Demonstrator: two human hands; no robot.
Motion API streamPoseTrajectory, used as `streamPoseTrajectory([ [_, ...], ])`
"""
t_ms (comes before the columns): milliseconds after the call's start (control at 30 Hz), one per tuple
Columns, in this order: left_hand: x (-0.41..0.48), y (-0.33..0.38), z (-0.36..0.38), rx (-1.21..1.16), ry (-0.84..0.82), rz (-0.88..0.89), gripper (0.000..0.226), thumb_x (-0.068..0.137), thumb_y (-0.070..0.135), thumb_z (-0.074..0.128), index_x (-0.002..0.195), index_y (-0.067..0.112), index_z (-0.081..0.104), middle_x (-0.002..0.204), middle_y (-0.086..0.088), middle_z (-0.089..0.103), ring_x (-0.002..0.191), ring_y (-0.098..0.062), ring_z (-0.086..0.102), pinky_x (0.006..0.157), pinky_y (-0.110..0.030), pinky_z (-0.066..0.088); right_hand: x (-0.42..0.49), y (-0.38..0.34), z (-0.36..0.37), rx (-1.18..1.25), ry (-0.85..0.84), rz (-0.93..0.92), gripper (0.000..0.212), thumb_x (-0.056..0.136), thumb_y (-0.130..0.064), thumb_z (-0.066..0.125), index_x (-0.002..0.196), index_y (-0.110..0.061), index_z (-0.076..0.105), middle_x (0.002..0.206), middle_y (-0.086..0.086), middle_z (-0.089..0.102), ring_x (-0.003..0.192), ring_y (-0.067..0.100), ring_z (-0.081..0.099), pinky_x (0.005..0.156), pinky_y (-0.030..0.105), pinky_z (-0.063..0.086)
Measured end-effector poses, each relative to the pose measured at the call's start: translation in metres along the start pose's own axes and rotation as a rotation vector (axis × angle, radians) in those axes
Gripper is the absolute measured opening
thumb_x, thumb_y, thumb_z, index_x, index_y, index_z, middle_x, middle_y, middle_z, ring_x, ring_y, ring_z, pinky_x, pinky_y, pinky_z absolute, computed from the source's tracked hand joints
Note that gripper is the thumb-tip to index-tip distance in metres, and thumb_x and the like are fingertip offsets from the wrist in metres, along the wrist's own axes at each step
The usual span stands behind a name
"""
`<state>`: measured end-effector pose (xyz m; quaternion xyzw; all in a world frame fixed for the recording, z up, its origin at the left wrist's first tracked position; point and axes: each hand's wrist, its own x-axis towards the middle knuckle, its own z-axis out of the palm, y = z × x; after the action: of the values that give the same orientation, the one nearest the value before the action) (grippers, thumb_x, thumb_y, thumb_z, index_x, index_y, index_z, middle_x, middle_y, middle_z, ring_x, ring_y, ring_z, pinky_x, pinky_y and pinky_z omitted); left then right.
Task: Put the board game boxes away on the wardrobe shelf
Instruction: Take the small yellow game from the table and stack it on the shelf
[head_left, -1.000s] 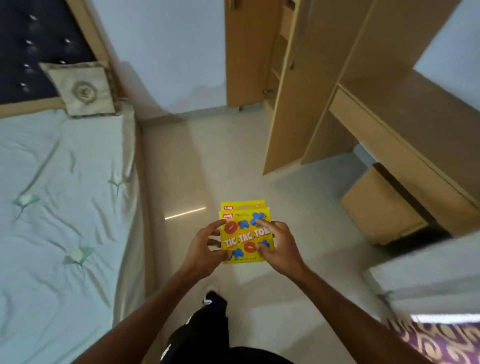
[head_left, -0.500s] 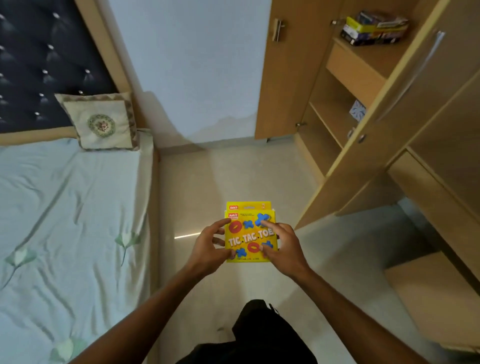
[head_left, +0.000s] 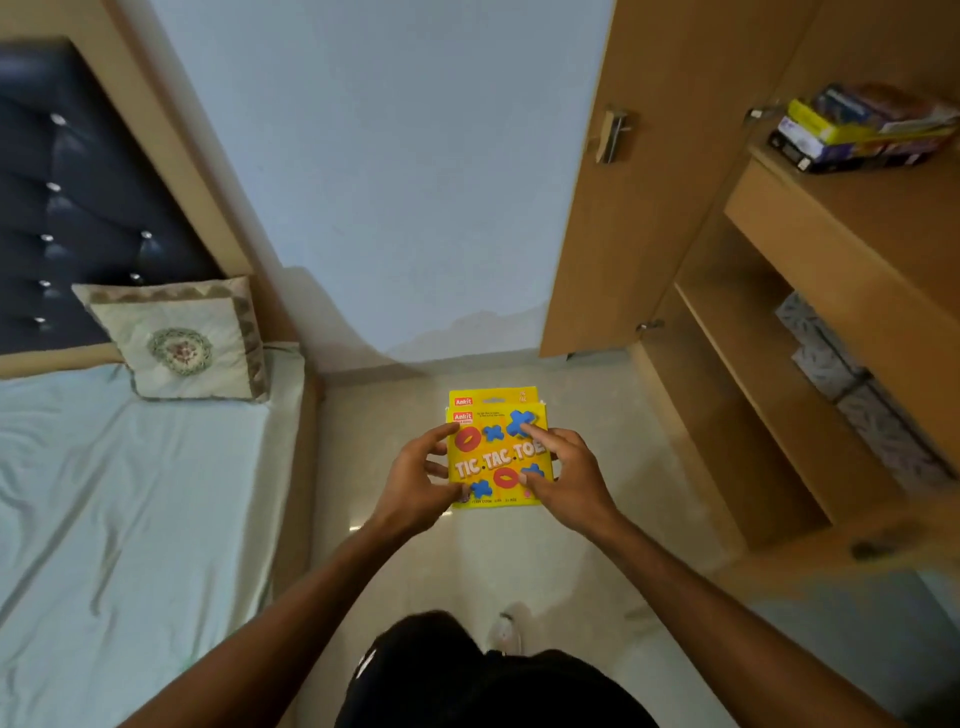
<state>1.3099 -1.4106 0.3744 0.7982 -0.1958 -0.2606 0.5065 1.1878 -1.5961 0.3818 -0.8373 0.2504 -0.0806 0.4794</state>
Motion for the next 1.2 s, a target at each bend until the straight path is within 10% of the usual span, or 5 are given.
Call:
streamPoseTrajectory([
  [500,0.365,0.133,0.044,0.057,-0.332,0.159,0.078,0.064,0.002,0.082,0.13,0.031,0.053,0.117,-0.005,0.057,0.087,-0.026,0.066,0.06,-0.031,0.06,0.284,0.027,-0.113,0.04,0.381,0.141,0.065,0.073,-0.011,0.077,0.133,-0.026,0.056,0.122,0.005,0.053,0.108,0.015,0.058,0.094,0.037,0.052],
  [933,0.532,0.306,0.272,-0.015,-0.785,0.321,0.068,0.07,-0.022,0.07,0.127,0.008,0.05,0.099,0.006,0.057,0.081,-0.012,0.061,0.052,-0.013,0.051,0.36,0.12,-0.331,-0.02,0.86,0.227,0.059,0.073,-0.005,0.079,0.128,-0.012,0.059,0.13,0.009,0.045,0.12,0.021,0.052,0.098,0.041,0.051],
  [1200,0.623,0.422,0.422,-0.027,-0.77,0.412,0.067,0.067,-0.02,0.071,0.125,0.01,0.055,0.106,-0.002,0.064,0.079,-0.006,0.069,0.06,-0.026,0.058,0.418,0.175,-0.504,-0.089,0.958,0.193,0.055,0.071,-0.007,0.081,0.124,-0.012,0.063,0.132,0.006,0.045,0.119,0.016,0.052,0.091,0.01,0.044],
])
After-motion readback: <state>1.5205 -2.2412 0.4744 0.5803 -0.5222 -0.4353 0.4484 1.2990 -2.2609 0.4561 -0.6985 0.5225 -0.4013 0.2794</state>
